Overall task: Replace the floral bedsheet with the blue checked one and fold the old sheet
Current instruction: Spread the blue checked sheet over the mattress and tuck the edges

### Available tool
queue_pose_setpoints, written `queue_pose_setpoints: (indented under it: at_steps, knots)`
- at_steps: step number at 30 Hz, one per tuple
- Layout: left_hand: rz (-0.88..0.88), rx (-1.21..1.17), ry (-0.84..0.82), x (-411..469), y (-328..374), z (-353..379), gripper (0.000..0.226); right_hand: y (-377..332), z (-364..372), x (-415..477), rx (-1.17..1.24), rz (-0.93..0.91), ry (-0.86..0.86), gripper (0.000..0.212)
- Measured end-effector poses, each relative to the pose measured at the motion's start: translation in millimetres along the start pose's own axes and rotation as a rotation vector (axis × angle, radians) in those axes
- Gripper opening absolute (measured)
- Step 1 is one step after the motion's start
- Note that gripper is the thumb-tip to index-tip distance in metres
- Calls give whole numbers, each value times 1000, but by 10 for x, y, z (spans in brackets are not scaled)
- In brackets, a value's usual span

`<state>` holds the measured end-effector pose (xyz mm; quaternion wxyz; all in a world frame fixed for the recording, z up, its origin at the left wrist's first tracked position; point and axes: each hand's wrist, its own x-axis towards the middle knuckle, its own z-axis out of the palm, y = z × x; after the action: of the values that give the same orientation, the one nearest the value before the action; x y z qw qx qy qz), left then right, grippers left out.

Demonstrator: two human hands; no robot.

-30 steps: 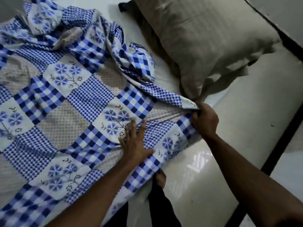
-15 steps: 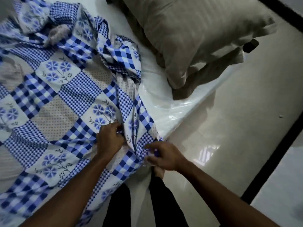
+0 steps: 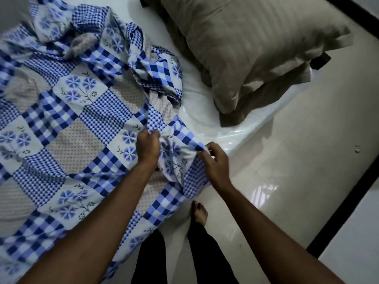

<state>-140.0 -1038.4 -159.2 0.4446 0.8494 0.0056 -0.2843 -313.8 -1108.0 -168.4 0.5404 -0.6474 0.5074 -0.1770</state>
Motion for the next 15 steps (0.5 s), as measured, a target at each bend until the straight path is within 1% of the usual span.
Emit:
queue_pose_setpoints:
  at_steps: [2, 3, 4, 5, 6, 8, 9, 10, 11, 12, 13, 14, 15]
  knots:
    - [-82, -188, 127, 42, 13, -136, 36, -261, -29, -127, -31, -187, 72, 17]
    - [-127, -204, 187, 72, -20, -247, 35, -424, 5, -242, -63, -323, 37, 14]
    - [-169, -179, 230, 119, -100, -361, 31, -561, 61, -389, -98, -465, -36, 12]
    - [-209, -133, 241, 153, -183, -482, 26, -640, 151, -529, -120, -579, -139, 10]
    - [-246, -81, 224, 197, -288, -586, 23, -657, 249, -653, -141, -637, -263, 10]
    - [-269, 28, 180, 235, -461, -749, 21, -557, 479, -813, -267, -643, -547, 26]
    - [-246, 110, 199, 237, -519, -805, 19, -469, 574, -825, -366, -615, -715, 35]
    - [-181, 209, 260, 237, -568, -849, 22, -400, 634, -810, -430, -578, -880, 42]
    - [-75, 306, 315, 225, -588, -883, 27, -335, 680, -777, -446, -530, -1006, 44]
    - [68, 384, 333, 211, -577, -884, 31, -295, 689, -734, -448, -492, -1073, 43]
    - [222, 443, 305, 182, -533, -860, 32, -265, 693, -689, -439, -466, -1062, 40]
    - [340, 492, 243, 181, -502, -812, 35, -246, 699, -653, -410, -444, -976, 37]
    - [403, 548, 169, 167, -438, -741, 41, -221, 701, -614, -367, -393, -826, 33]
